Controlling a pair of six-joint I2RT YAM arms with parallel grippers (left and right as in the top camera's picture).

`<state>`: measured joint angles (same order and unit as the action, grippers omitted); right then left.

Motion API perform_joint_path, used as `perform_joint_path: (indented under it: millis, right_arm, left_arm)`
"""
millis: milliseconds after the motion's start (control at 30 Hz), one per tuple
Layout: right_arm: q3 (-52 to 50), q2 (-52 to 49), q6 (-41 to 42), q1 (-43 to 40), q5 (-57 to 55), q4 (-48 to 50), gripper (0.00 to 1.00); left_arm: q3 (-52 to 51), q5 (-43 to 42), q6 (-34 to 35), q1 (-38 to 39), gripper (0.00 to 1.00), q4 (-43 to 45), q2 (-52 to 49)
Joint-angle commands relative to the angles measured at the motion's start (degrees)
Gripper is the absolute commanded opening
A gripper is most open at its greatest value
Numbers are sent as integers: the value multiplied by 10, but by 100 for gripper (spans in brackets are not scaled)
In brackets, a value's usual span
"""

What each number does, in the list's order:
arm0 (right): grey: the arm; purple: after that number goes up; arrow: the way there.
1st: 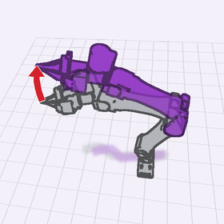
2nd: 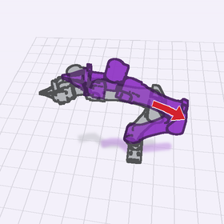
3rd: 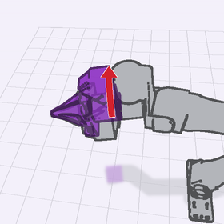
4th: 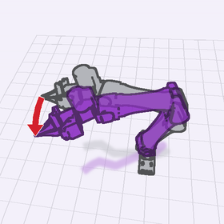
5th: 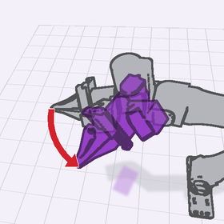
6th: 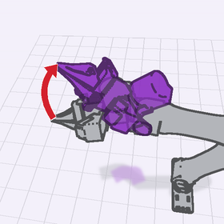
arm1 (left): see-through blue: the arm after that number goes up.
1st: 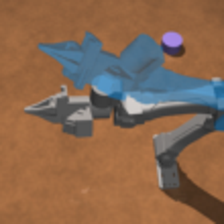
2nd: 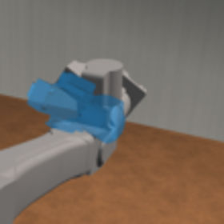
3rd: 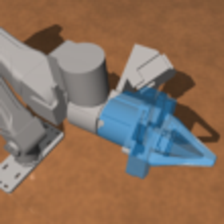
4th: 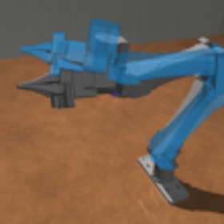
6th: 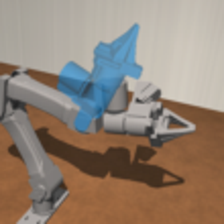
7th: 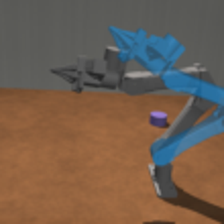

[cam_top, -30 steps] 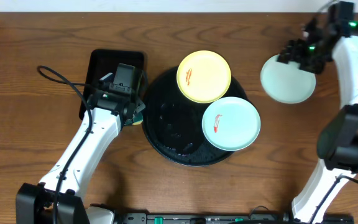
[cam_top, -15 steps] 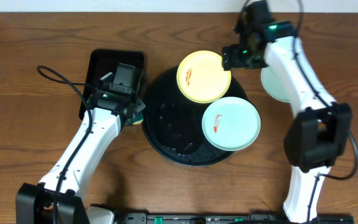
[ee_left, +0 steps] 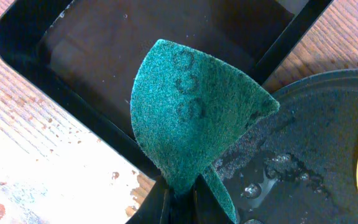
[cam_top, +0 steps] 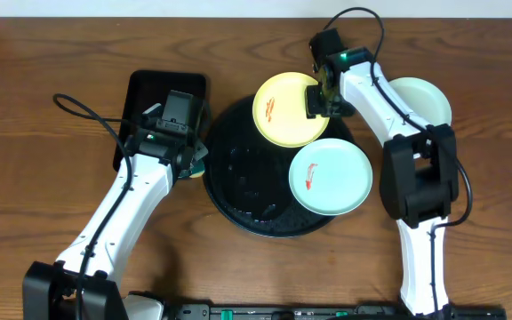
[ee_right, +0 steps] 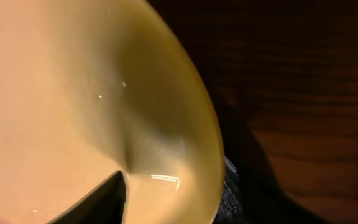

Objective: Clean dirty plates on tray and stack at the side
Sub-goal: 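Grasp the yellow plate rim with right gripper and pull it toward center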

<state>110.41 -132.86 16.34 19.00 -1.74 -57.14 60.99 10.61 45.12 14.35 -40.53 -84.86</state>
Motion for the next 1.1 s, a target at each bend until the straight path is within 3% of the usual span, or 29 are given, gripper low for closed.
perform_joint_path:
  millis: [0,267,600,1067]
  right_arm:
    - [8,-11,10,3,-10,2,34]
    - [8,-11,-8,6,23,-4,1]
    - [8,-11,-43,26,97,-23,1]
    - [8,-11,-46,116,97,-62,1]
  left_arm:
    - [-8,3,-5,-2,8,-1,-1]
    - [-8,3,-5,-2,8,-1,-1]
    - [-8,3,-5,-2,8,-1,-1]
    - [-8,3,-5,-2,8,-1,-1]
